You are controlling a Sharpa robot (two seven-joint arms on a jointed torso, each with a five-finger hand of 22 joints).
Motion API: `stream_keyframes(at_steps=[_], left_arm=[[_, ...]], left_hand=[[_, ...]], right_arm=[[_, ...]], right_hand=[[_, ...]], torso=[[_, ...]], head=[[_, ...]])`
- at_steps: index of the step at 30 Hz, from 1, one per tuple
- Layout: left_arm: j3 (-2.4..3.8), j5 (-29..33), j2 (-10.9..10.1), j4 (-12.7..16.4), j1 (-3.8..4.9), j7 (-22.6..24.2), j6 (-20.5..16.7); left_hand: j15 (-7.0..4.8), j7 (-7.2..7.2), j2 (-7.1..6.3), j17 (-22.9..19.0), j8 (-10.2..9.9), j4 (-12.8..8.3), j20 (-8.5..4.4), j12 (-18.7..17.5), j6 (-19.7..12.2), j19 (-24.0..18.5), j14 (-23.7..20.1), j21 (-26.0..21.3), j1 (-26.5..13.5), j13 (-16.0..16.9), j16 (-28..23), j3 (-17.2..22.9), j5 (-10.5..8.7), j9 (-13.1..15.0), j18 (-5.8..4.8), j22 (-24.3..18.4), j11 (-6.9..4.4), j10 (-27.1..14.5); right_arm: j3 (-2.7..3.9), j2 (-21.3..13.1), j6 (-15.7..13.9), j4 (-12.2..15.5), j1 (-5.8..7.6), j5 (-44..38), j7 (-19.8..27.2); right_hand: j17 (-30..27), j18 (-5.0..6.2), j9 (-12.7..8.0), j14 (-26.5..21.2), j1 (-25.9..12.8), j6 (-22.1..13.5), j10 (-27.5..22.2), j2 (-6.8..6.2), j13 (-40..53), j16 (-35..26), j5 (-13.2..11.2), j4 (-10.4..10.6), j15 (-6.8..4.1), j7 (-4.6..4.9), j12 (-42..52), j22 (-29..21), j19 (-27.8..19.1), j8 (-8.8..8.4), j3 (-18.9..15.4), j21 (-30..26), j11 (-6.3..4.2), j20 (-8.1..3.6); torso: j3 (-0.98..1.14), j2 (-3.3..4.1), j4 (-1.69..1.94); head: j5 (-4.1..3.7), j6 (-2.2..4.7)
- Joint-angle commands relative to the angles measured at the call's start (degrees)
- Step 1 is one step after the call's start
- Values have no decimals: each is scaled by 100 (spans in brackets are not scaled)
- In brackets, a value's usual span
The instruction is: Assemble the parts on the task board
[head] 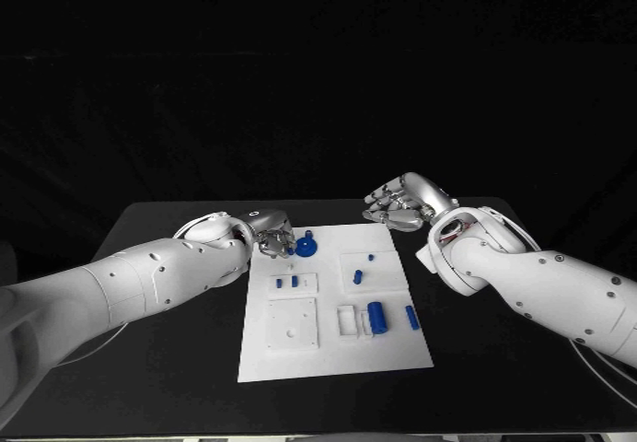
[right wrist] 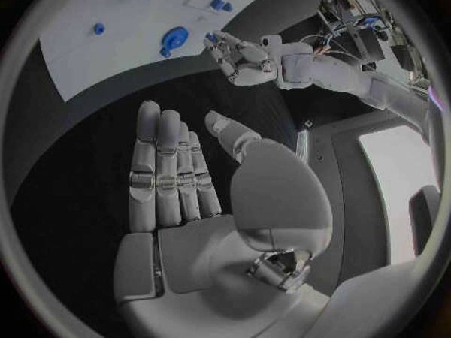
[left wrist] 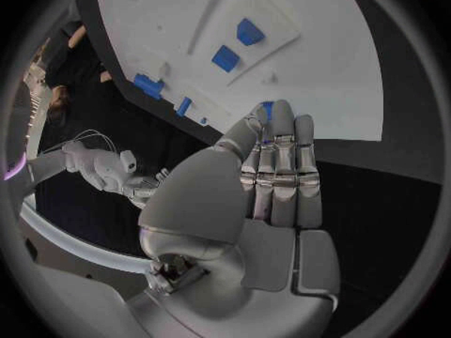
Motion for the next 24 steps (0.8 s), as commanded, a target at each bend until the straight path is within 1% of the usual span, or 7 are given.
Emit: stream_keyframes(at_steps=[1, 8, 13, 20, 24], left_arm=[[1, -52, -10, 27, 19, -85, 281], [-23, -200, 4, -14, 25, -113, 442], [-45, -286, 12, -70, 24, -124, 492], [-108, -310, 28, -87, 22, -111, 553], [-163, -303, 56, -67, 15, -86, 579]], left_hand=[[4, 5, 57, 9, 7, -1, 0, -16, 41, 14, 8, -24, -14, -4, 24, -39, -16, 10, 56, 120, 8, 46], [6, 5, 67, 9, 8, 1, 1, -16, 48, 10, 1, -28, -5, -4, 15, -53, -23, 10, 55, 122, 8, 49], [7, 5, 71, 7, 7, 0, 2, -16, 45, 6, -4, -32, 2, -4, 9, -58, -26, 9, 55, 121, 8, 47], [9, 5, 76, 5, 7, 6, 4, -16, 45, 0, -9, -38, -1, -4, 2, -69, -27, 10, 54, 120, 8, 48], [9, 5, 76, 5, 7, 6, 4, -16, 45, 0, -9, -38, -1, -4, 2, -69, -27, 10, 54, 120, 8, 48]], right_arm=[[4, -3, 12, 4, 0, -7, 47], [4, 6, 16, 8, 0, -6, 48], [4, 7, 18, 9, 0, -5, 49], [4, 10, 18, 8, 0, -5, 49], [4, 16, 18, 6, -1, -5, 51]], right_hand=[[-10, 104, -1, -41, -20, 31, -13, -37, -6, 29, 38, 5, 15, -1, -34, -6, -18, -2, 23, 21, 6, 24], [-10, 104, -1, -41, -20, 31, -13, -37, -6, 29, 38, 5, 15, -1, -34, -6, -18, -2, 23, 21, 6, 24], [-10, 104, -1, -41, -20, 31, -13, -37, -6, 29, 38, 5, 15, -1, -34, -6, -18, -2, 23, 21, 6, 24], [-10, 104, -1, -41, -20, 31, -13, -37, -6, 29, 38, 5, 15, -1, -34, -6, -18, -2, 23, 21, 6, 24], [-10, 104, -1, -41, -20, 31, -13, -37, -6, 29, 38, 5, 15, -1, -34, -6, -18, -2, 23, 21, 6, 24]], torso=[[0, 1, -3], [2, 4, -11], [10, 7, -12], [7, 6, -12], [8, 8, -15]], head=[[18, -8], [52, -11], [62, -12], [54, -22], [54, -26]])
